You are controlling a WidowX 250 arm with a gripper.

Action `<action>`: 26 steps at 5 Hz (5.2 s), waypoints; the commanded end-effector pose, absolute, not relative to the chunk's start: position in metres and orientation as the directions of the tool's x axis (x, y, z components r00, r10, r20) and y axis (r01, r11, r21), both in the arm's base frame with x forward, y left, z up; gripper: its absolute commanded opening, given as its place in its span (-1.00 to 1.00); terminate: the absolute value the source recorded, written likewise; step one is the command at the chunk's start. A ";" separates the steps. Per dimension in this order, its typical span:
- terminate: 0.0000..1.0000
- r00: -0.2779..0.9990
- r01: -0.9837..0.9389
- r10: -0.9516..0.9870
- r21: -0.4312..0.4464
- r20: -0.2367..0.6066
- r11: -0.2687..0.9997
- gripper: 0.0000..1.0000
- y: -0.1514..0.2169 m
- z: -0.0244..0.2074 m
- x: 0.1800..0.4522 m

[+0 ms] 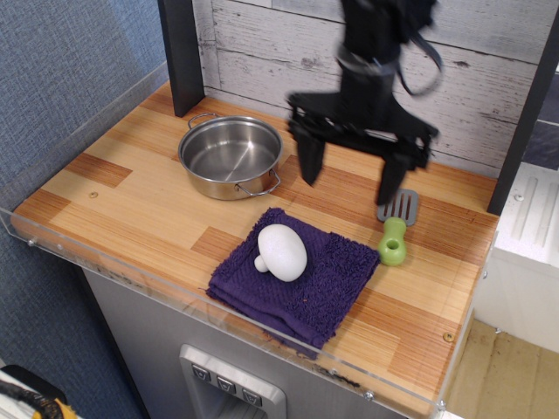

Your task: Put the steak knife on the left side of the table.

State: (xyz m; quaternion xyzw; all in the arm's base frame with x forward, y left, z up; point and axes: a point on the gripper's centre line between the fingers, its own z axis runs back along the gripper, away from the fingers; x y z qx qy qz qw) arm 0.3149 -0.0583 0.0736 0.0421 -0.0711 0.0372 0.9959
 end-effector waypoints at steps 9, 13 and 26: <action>-1.00 0.976 -0.144 0.139 0.017 0.166 0.989 -1.00 -0.057 0.044 0.347; -1.00 0.908 -0.268 0.277 -0.072 0.315 0.961 -1.00 0.029 0.130 0.312; -1.00 0.988 0.087 -0.105 0.143 0.118 0.986 -1.00 0.146 0.034 0.290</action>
